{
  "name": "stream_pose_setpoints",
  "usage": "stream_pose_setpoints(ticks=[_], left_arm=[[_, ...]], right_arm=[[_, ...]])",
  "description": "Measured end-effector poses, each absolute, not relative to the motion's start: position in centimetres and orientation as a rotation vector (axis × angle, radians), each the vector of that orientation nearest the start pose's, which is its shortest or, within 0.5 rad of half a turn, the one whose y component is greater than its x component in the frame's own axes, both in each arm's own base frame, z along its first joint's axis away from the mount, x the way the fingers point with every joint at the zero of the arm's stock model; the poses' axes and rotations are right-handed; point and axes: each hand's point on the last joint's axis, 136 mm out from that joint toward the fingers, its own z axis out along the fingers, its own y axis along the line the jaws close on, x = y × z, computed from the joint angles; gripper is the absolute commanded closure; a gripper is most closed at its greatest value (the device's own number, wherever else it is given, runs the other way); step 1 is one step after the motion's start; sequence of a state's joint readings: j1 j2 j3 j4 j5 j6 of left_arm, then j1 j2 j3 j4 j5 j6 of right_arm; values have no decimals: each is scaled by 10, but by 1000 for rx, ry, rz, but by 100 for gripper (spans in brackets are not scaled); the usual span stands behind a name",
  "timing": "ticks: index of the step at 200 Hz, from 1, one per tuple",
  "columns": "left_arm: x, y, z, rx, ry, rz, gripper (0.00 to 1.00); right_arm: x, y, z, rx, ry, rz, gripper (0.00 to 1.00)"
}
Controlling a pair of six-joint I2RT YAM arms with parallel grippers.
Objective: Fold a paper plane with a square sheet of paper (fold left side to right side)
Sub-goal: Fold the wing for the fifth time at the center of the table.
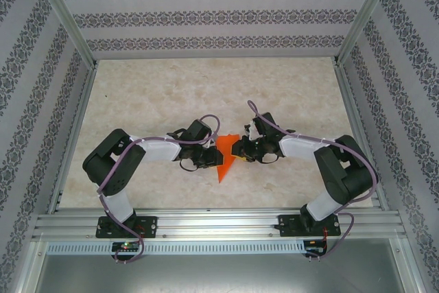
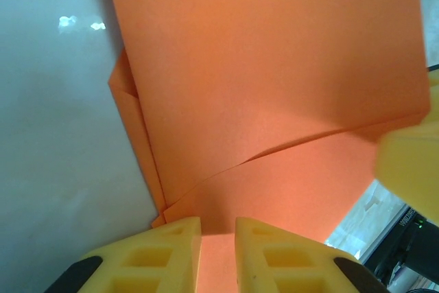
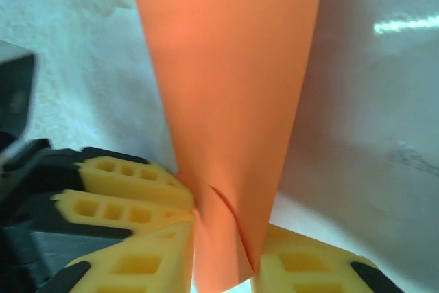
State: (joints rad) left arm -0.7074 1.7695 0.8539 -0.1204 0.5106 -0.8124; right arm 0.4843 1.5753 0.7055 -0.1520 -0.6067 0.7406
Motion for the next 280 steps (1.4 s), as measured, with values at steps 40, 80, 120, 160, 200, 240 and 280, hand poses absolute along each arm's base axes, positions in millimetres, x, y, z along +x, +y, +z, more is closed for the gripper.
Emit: stream_pose_setpoints(ticks=[40,80,120,160,200,240,280], left_arm=[[236,-312,21,55,2904,-1097,79],[237,-313,21,56,2900,-1100,79],[237,-313,21,57,2898,-1101,80],[237,-313,20,57,2897,-1102,80],[237,-313,20,57,2897,-1102,81],[237,-313,20,59,2894,-1104,81],[237,-313,20,60,2889,-1108,82]], right_arm=[[257,230,62,132,2755,1163,66],[253,199,54,235,2761,1086,79],[243,201,34,260,2836,1067,86],[236,211,21,259,2885,1072,86],[236,220,14,273,2892,1090,83],[245,230,21,252,2834,1133,79],[251,236,28,232,2799,1157,78]])
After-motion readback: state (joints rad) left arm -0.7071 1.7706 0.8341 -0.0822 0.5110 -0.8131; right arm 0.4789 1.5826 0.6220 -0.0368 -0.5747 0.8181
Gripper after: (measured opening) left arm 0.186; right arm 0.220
